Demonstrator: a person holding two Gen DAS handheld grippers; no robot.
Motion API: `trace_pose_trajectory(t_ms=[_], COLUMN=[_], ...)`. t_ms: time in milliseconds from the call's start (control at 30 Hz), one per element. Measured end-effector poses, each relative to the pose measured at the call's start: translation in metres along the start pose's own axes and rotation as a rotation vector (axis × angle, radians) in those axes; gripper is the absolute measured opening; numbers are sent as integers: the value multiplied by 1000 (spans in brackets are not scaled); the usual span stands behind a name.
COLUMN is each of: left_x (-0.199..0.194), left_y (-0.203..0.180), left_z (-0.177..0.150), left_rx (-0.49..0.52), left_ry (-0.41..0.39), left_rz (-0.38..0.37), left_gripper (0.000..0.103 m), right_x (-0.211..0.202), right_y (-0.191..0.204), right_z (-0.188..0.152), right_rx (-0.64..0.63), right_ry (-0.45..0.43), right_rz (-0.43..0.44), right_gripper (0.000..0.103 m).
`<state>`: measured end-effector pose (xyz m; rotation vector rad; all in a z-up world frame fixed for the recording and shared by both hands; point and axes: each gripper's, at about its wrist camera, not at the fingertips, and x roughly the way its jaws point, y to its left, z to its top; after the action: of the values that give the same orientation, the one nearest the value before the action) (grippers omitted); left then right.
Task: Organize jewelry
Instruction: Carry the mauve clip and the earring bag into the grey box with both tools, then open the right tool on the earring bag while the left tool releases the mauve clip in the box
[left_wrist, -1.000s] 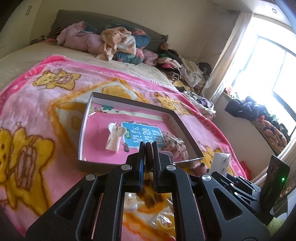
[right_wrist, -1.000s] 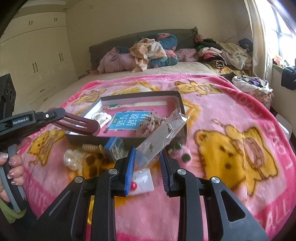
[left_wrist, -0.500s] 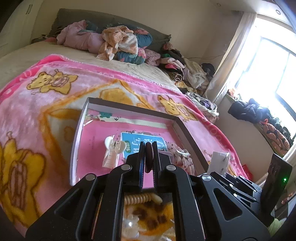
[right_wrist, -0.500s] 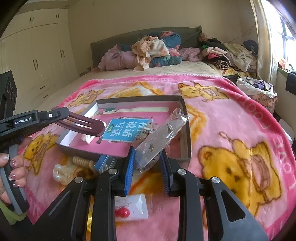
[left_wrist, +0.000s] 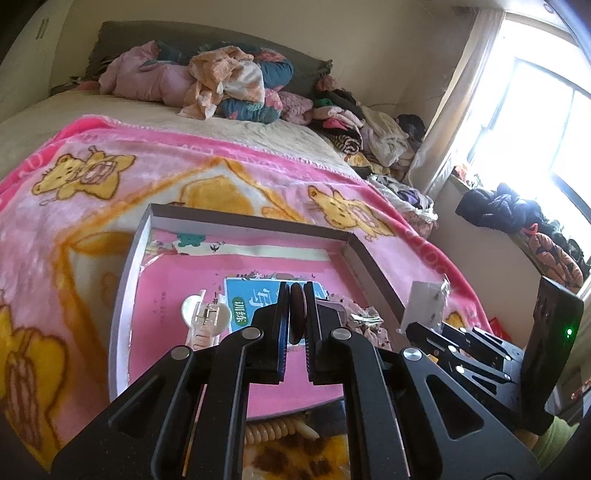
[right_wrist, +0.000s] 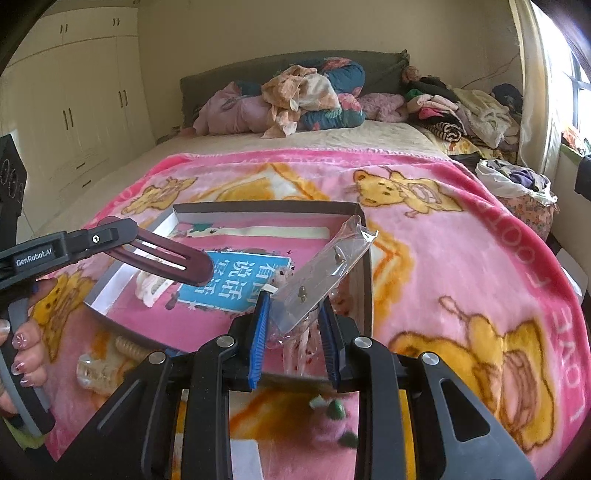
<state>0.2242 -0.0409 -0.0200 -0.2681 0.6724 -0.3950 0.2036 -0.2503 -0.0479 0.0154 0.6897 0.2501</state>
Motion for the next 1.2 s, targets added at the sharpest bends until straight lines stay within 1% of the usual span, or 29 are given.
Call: trace_pose_trajectory(t_ms=[267, 367, 667, 733, 767, 800, 867, 1000, 1200], left_x=[16, 21, 31, 32, 32, 33, 33, 34, 33], left_y=[5, 7, 17, 17, 18, 18, 20, 22, 22], left_z=[-4, -5, -14, -15, -15, -15, -15, -18, -22], left_rx=[-15, -20, -32, -33, -35, -36, -40, -44, -41], left_ry=[41, 63, 103, 105, 106, 107, 109, 116, 123], left_rz=[11, 30, 40, 41, 41, 41, 41, 45, 50], left_gripper=[2, 3, 3, 3, 3, 3, 3, 3, 4], right_x=[29, 38, 56, 56, 56, 55, 53, 44, 26], right_y=[-13, -13, -13, -14, -14, -14, -15, -16, -18], right_z=[12, 13, 11, 11, 10, 10, 7, 1, -9], right_rx=[50, 43, 41, 43, 44, 44, 43, 34, 32], right_ry=[52, 64, 100, 99, 97, 93, 90, 65, 32], right_rz=[59, 58, 39, 33, 28, 24, 14, -6, -24], right_gripper=[26, 26, 28, 31, 37, 41, 42, 50, 55])
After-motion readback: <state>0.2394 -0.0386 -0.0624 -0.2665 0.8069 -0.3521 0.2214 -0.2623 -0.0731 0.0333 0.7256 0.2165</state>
